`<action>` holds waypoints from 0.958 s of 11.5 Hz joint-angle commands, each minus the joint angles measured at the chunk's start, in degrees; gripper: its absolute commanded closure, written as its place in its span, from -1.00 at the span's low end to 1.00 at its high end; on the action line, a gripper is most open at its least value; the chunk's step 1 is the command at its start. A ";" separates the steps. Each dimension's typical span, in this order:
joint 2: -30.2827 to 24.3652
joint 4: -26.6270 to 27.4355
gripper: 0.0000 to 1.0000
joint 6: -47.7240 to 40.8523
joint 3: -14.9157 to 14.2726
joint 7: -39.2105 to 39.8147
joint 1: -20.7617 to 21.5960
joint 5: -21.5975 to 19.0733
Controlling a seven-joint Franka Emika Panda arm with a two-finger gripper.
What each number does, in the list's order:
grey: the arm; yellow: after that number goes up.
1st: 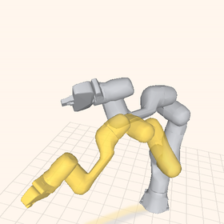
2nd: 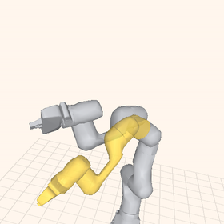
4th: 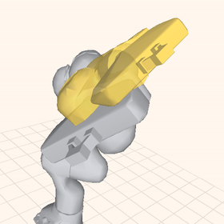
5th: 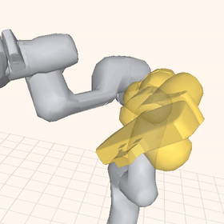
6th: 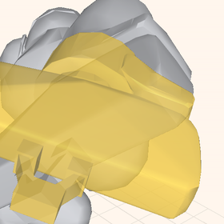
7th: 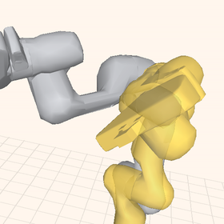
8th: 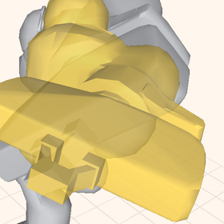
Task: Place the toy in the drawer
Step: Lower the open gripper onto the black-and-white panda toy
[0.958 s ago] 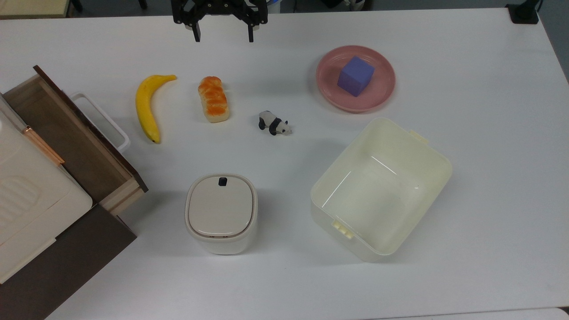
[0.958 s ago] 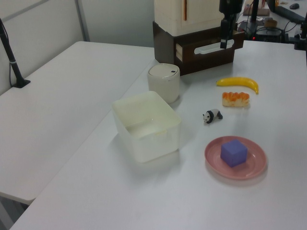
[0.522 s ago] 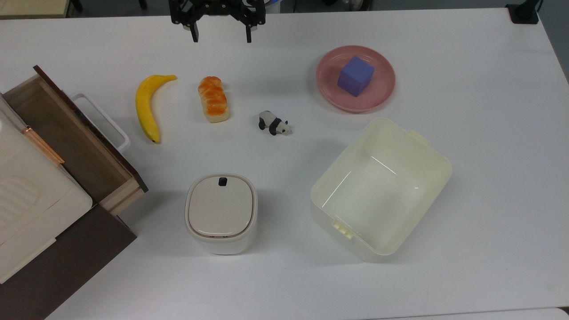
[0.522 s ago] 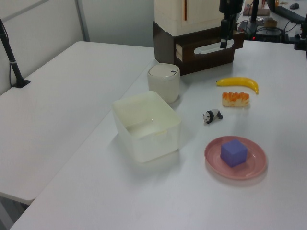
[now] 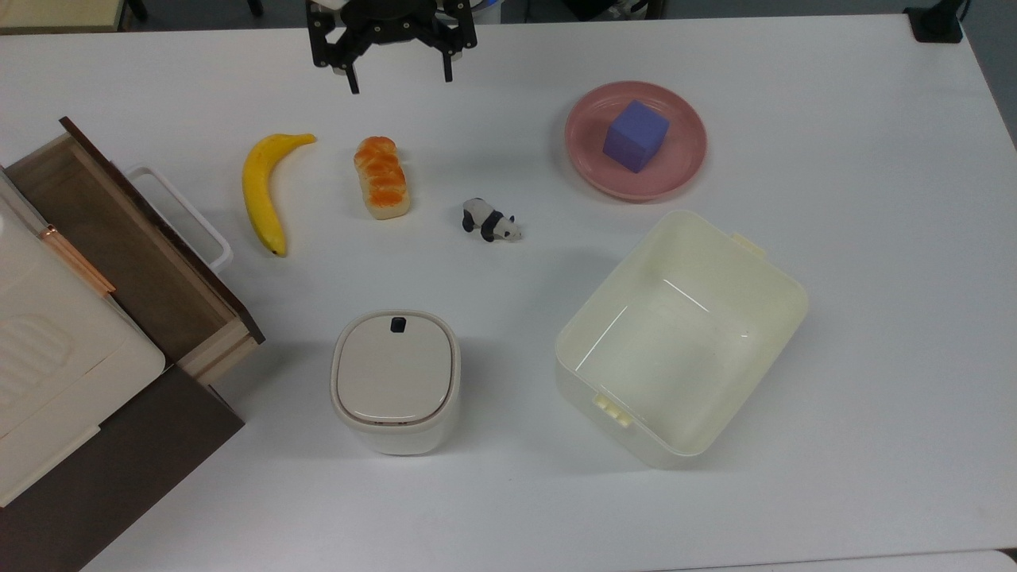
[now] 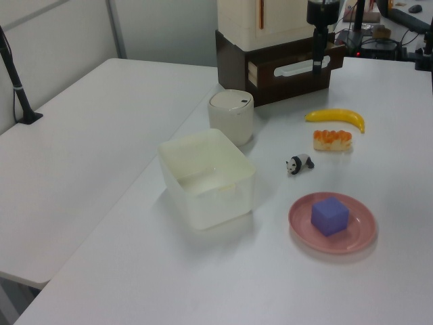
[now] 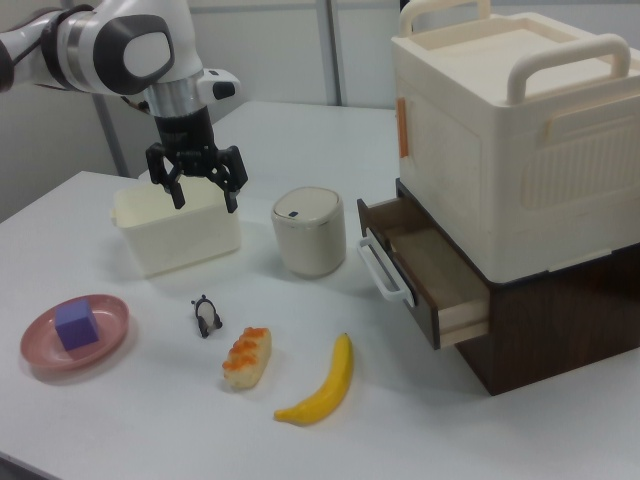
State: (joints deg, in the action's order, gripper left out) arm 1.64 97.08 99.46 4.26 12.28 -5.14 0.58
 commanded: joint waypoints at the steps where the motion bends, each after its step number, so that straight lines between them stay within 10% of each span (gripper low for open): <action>1: 0.20 1.97 -1.00 0.03 -0.04 11.07 0.75 -1.37; 6: 0.82 14.34 -1.00 13.11 0.22 17.13 4.87 0.38; 11: 10.29 15.34 -1.00 19.53 0.22 22.17 6.98 4.33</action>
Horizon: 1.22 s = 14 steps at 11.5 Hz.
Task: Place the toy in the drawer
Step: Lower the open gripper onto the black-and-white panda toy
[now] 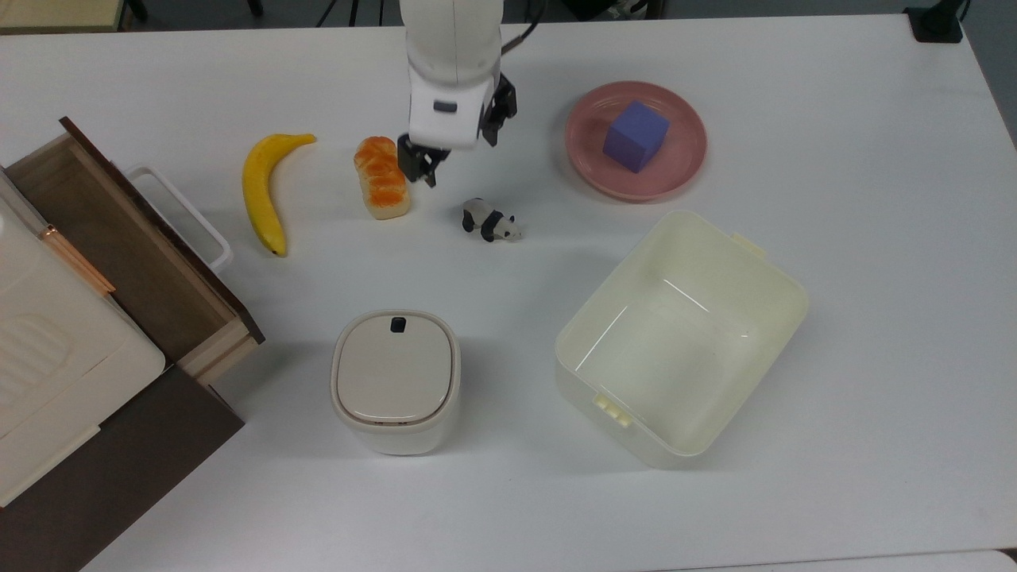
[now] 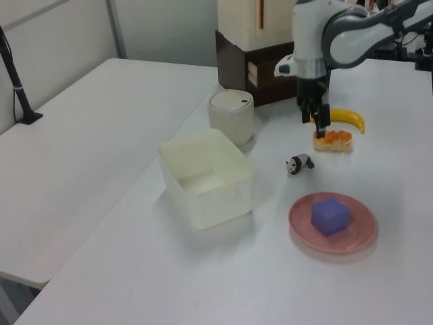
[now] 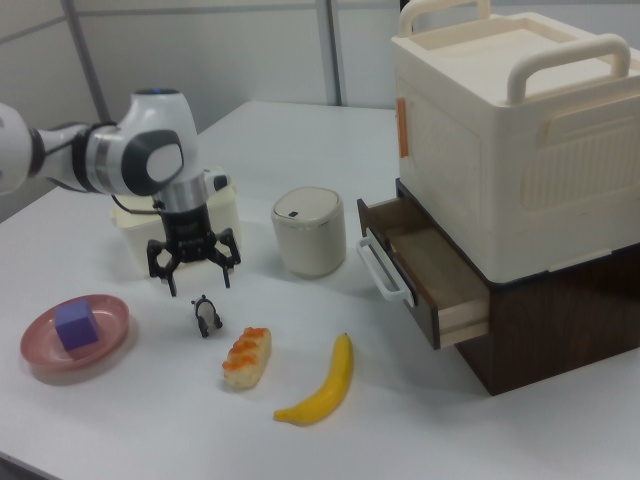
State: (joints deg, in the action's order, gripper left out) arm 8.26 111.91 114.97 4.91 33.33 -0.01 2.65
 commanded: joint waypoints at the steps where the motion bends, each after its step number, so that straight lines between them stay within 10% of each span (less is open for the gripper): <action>1: 5.44 0.50 -0.93 5.60 -0.43 0.78 2.20 3.66; 4: 8.35 0.24 -0.48 8.07 -0.34 0.60 2.47 4.47; 8: 8.71 -2.12 0.75 7.65 -0.26 0.51 2.38 4.20; 14: 3.43 -15.81 0.75 -5.33 -1.05 0.51 -4.45 3.94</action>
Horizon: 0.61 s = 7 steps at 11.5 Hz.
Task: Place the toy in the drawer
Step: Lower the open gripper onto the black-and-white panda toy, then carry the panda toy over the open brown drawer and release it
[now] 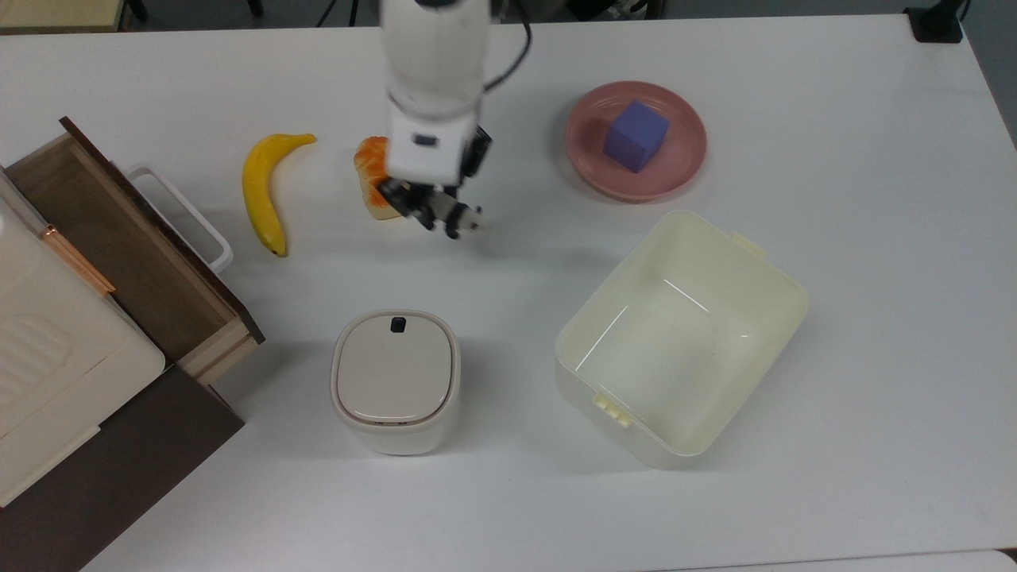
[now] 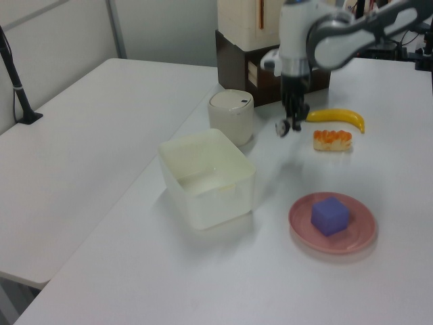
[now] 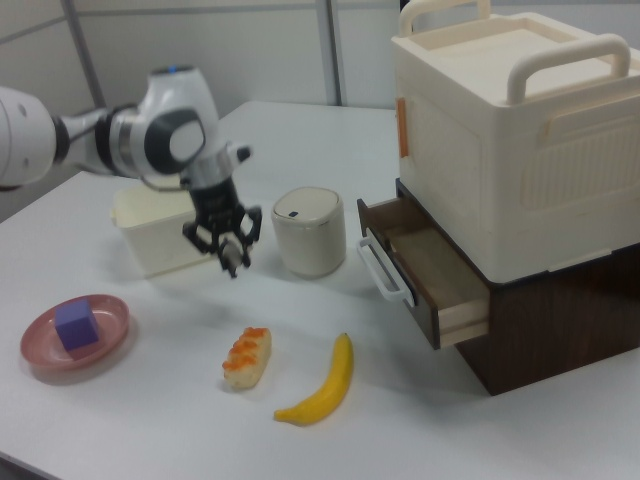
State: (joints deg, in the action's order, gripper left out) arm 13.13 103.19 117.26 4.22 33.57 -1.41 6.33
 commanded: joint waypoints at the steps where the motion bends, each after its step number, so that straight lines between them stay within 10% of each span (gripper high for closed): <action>1: -1.52 -10.70 0.75 -9.31 -0.44 0.27 -5.51 0.35; 7: -1.00 -15.13 0.72 0.55 -11.93 0.54 -8.17 8.17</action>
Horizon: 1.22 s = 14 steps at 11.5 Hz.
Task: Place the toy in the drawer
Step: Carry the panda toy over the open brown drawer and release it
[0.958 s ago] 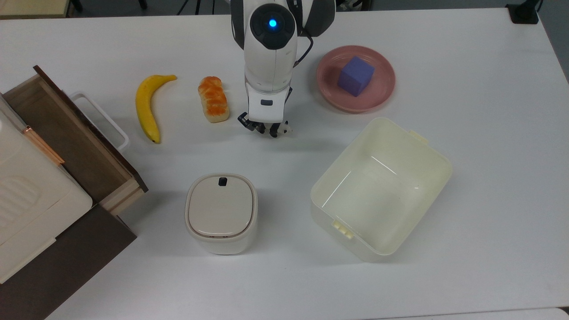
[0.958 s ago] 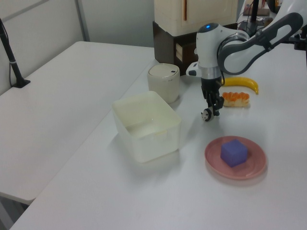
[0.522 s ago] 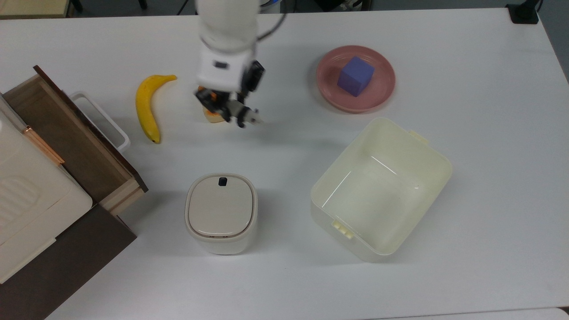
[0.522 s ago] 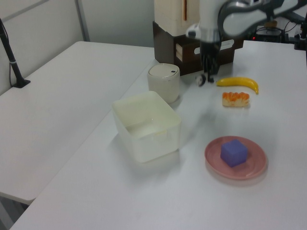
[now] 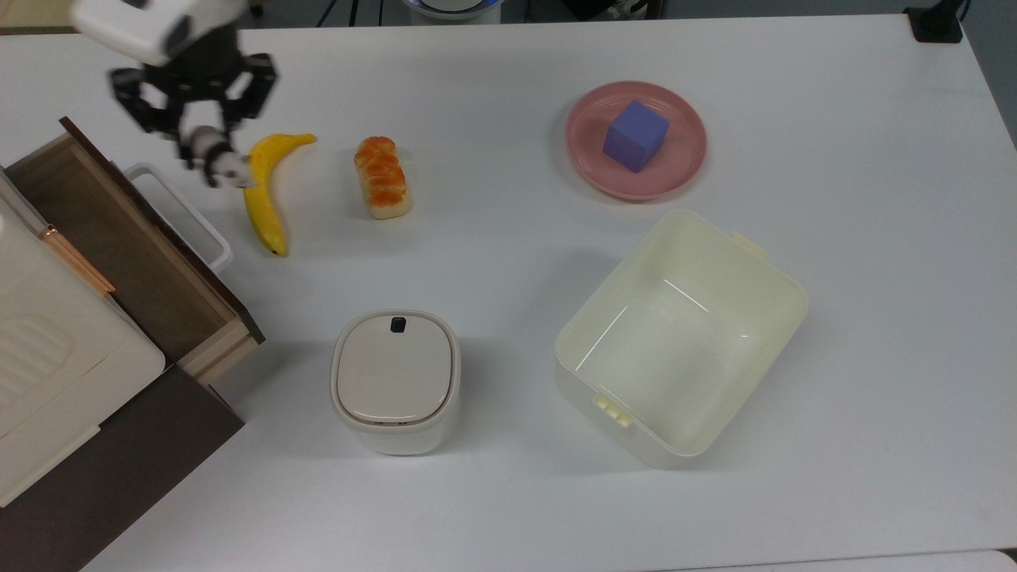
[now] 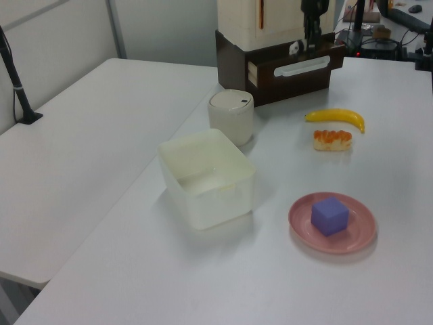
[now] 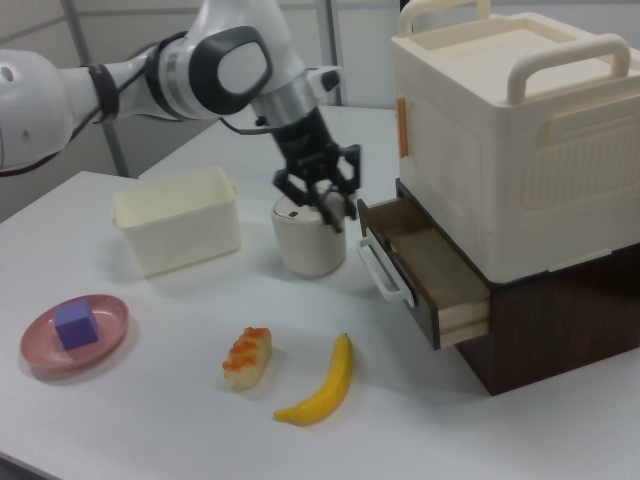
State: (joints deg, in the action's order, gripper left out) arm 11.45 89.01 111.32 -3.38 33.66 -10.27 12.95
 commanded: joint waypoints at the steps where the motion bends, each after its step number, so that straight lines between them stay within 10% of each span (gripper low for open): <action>1: 2.07 -0.95 0.72 9.93 -6.45 0.79 0.34 1.72; 5: 5.07 -0.95 0.67 19.26 -7.70 0.88 -2.20 2.86; 9: 5.86 -0.59 -0.21 23.59 -7.61 0.62 -3.26 2.78; 14: 5.25 0.10 -0.60 22.89 -6.04 0.01 -2.47 1.99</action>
State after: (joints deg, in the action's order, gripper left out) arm 17.13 89.26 133.14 -10.22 33.61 -13.19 14.91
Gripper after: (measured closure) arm 0.207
